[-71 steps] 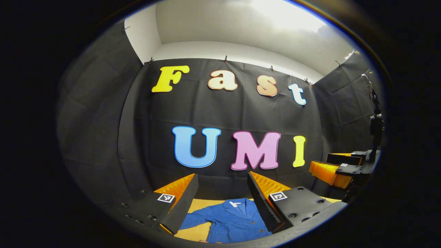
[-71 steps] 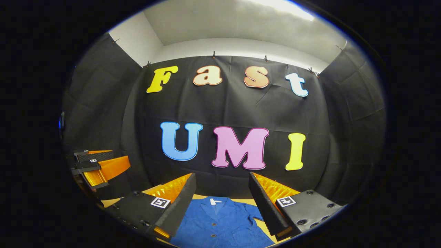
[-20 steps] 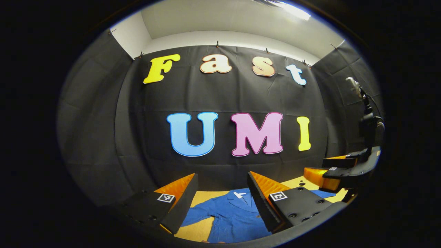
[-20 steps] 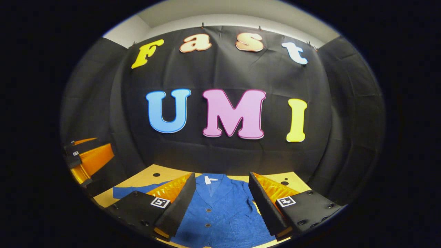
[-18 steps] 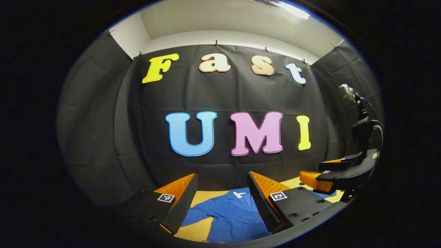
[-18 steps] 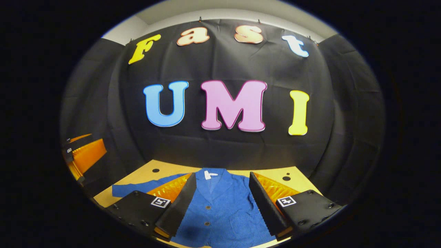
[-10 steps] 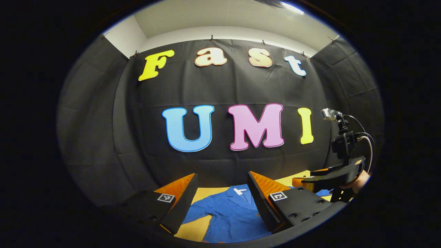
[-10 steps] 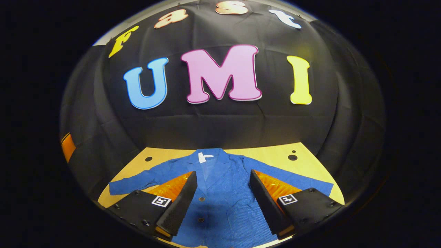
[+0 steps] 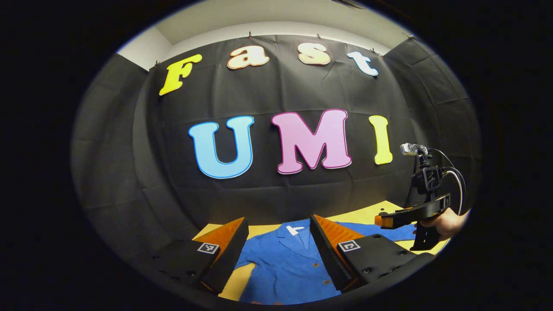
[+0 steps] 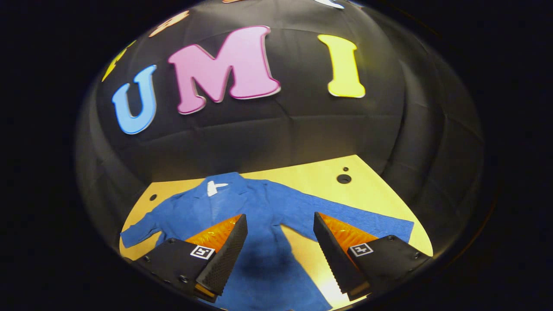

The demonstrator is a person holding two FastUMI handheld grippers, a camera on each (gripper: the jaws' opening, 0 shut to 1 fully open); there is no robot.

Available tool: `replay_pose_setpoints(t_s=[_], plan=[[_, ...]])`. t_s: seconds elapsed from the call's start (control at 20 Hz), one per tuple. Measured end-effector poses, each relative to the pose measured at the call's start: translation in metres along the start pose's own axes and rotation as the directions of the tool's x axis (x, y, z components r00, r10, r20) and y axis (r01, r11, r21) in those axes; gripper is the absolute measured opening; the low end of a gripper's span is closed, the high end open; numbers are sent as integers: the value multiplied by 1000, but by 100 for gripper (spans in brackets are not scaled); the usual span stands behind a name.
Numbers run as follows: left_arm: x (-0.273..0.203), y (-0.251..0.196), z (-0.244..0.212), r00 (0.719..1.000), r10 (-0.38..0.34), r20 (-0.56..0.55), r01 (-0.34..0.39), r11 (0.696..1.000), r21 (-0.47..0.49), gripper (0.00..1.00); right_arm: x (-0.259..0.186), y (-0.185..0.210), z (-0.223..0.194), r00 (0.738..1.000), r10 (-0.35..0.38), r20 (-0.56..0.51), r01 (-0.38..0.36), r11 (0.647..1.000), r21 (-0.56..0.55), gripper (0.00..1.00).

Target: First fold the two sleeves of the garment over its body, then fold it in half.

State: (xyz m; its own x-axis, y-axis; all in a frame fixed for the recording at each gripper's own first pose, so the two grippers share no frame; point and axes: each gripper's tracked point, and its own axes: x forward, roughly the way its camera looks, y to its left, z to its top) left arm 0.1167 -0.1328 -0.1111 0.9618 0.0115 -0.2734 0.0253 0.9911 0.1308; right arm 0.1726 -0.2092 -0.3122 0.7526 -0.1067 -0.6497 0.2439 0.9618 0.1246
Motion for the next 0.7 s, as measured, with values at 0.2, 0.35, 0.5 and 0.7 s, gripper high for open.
replay_pose_setpoints(t_s=[0.2, 0.35, 0.5, 0.7], plan=[[17, -34, 0, 999, -27, -27, 26, 1000, -12, 82, 22, -71, -25, 992, -107, -73, 110, 993, 39, 97], [30, -58, 2, 998, -60, -33, 60, 998, -10, 82, 32, -131, -59, 966, -191, -175, 217, 966, 142, 96], [41, -78, 1, 994, -100, -44, 102, 994, 36, 82, 34, -200, -107, 898, -282, -338, 357, 916, 183, 98], [53, -99, -11, 985, -146, -87, 151, 987, 47, 82, 50, -252, -131, 830, -389, -400, 483, 859, 167, 99]])
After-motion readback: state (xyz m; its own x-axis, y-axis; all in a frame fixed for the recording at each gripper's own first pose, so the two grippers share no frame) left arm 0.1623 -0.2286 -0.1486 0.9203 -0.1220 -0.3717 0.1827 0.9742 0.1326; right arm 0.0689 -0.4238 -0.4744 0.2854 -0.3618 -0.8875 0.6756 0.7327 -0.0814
